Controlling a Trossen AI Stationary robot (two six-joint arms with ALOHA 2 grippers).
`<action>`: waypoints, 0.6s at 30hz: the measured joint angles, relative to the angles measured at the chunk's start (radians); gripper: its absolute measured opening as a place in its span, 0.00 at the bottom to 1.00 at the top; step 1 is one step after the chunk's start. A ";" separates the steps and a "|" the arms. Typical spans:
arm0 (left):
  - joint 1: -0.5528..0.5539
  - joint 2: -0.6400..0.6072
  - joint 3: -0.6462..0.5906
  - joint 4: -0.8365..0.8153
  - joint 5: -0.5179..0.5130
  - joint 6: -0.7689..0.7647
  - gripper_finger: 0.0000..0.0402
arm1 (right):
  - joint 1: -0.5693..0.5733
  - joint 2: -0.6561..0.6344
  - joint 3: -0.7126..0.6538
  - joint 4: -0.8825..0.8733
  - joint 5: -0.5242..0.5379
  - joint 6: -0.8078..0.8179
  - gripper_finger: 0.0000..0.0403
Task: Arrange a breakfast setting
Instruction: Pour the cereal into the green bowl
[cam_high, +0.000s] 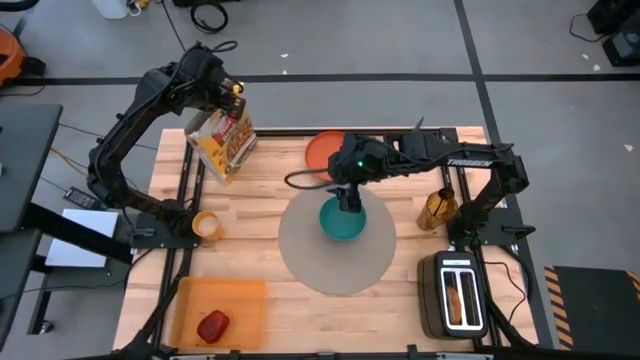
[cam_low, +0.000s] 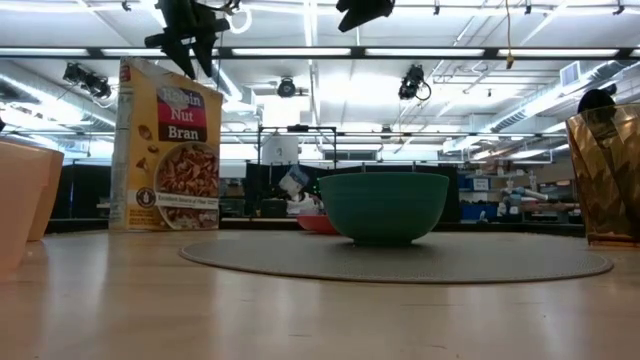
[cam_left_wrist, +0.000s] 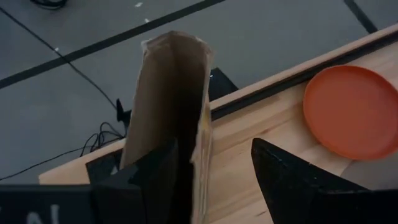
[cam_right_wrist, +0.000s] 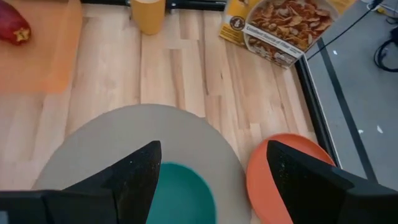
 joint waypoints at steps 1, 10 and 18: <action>0.000 0.001 0.000 -0.013 -0.003 -0.003 0.53 | -0.009 0.000 0.000 0.004 -0.006 -0.002 0.75; -0.002 0.070 -0.046 -0.049 -0.049 -0.036 0.53 | -0.056 0.000 0.000 0.031 -0.043 -0.008 0.73; -0.038 0.102 -0.130 -0.050 0.027 0.061 0.37 | -0.056 -0.002 0.000 0.044 -0.100 -0.008 0.73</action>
